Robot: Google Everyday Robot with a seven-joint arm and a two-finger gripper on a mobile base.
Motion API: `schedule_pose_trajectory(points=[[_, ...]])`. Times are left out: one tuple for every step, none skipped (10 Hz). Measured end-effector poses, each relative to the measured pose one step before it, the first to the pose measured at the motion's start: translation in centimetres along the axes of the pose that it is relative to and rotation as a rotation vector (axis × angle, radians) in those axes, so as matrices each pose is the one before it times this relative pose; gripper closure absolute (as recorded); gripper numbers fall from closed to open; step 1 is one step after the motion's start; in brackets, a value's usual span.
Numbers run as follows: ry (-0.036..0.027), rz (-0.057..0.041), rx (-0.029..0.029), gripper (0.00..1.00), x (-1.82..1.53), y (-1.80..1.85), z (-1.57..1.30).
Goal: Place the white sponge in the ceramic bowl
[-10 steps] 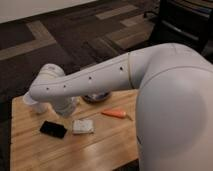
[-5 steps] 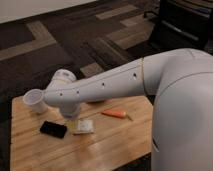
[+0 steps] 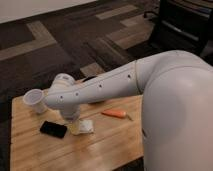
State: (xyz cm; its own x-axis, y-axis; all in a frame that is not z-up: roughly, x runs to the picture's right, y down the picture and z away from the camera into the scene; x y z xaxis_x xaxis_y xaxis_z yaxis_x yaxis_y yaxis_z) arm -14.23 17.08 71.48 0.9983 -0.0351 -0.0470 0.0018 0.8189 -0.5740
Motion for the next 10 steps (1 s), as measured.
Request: schedule_pose_trajectory(points=[[0.00746, 0.00884, 0.00113, 0.35, 0.152, -0.070, 0.423], [0.00212, -0.00347, 0.00062, 0.35, -0.352, 0.056, 0.548], [-0.00650, -0.00573, -0.00091, 0.35, -0.578, 0.104, 0.391], [0.00212, 0.00162, -0.00713, 0.35, -0.056, 0.131, 0.577], [-0.00163, 0.00187, -0.00820, 0.35, -0.069, 0.142, 0.499], [-0.00070, 0.00170, -0.00532, 0.35, -0.008, 0.057, 0.423], [0.00086, 0.00217, -0.00133, 0.35, 0.120, -0.018, 0.310], [-0.00124, 0.00151, 0.00109, 0.35, 0.032, 0.051, 0.257], [-0.00099, 0.00499, 0.00233, 0.35, 0.242, 0.043, 0.188], [-0.00073, 0.00455, 0.00128, 0.35, 0.264, 0.099, 0.176]])
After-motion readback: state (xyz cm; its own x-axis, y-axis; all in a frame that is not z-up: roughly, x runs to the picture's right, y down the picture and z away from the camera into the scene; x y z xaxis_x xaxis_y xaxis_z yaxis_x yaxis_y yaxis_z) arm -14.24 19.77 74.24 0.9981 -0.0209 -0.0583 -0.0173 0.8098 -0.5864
